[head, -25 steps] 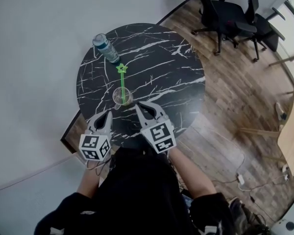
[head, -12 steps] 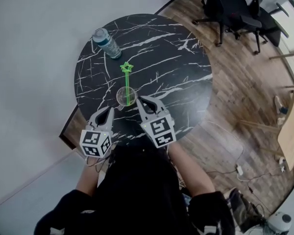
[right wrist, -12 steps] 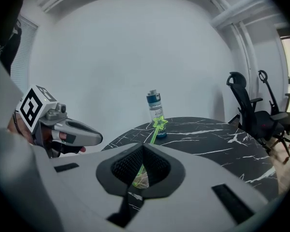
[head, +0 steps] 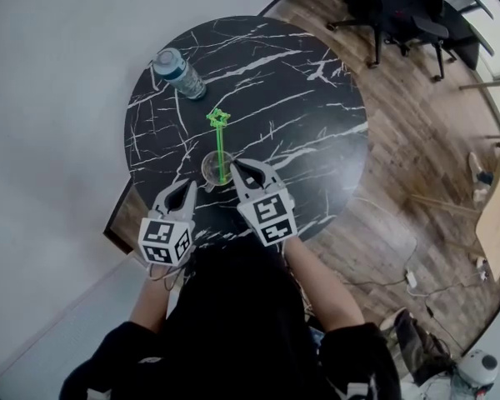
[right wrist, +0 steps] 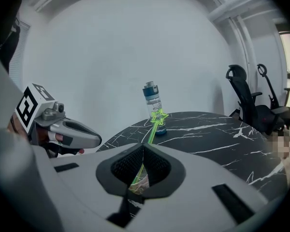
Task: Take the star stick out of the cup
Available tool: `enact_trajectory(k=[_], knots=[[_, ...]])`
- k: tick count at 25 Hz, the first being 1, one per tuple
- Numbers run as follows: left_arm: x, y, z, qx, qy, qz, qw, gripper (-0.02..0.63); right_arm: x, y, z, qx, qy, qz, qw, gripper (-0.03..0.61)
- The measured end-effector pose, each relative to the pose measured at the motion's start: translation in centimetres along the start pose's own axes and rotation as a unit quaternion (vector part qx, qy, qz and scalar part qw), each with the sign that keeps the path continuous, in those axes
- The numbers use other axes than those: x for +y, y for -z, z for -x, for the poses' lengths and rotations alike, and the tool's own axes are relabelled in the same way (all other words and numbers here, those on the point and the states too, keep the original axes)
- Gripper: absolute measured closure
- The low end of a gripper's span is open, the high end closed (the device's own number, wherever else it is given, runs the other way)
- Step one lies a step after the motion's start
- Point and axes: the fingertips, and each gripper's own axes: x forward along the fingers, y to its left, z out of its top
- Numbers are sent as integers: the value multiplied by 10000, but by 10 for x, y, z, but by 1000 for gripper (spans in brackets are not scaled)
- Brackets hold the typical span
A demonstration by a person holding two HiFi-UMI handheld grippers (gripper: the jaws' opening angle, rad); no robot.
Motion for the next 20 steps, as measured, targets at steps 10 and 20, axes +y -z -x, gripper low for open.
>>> enact_trajectory(k=[10,20], knots=[[14,-4,-14,110,113,-39,9999,614,-3,2,-27,77,2,-141,9999,580],[18,0,-20,234,176,-40,9996,614,-9,2,-49,134,-59,-290,9995,518]])
